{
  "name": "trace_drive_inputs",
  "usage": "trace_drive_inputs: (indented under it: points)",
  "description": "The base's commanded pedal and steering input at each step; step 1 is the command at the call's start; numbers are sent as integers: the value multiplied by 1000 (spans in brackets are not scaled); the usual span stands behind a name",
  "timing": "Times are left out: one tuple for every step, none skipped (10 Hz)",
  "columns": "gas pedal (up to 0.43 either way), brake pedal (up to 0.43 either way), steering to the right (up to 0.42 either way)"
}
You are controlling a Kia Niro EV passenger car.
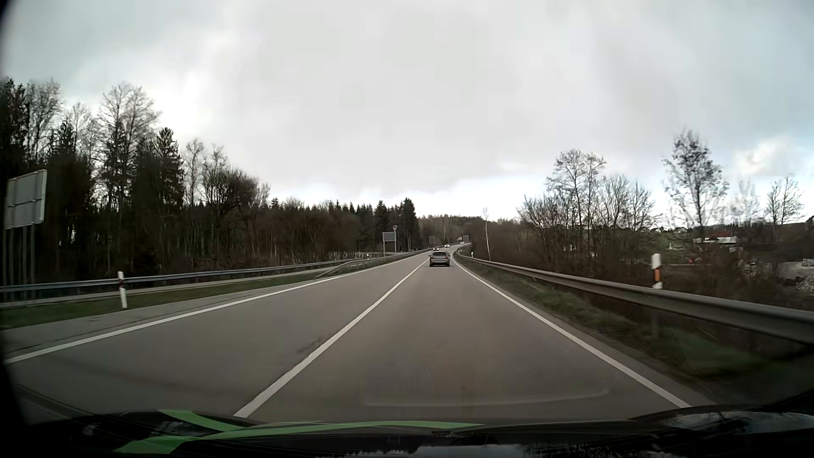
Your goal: Follow the waypoints while adhering to traffic rules and regulations
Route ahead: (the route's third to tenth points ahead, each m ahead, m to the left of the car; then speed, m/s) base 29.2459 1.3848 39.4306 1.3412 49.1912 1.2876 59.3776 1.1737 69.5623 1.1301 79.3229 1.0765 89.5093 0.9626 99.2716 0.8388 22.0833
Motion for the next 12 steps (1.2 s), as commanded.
trace_drive_inputs:
  points:
    - [118,0,-3]
    - [118,0,-3]
    - [118,0,-3]
    - [118,0,-3]
    - [118,0,-3]
    - [118,0,-3]
    - [118,0,-3]
    - [118,0,-3]
    - [118,0,-3]
    - [118,0,-3]
    - [118,0,-3]
    - [118,0,-3]
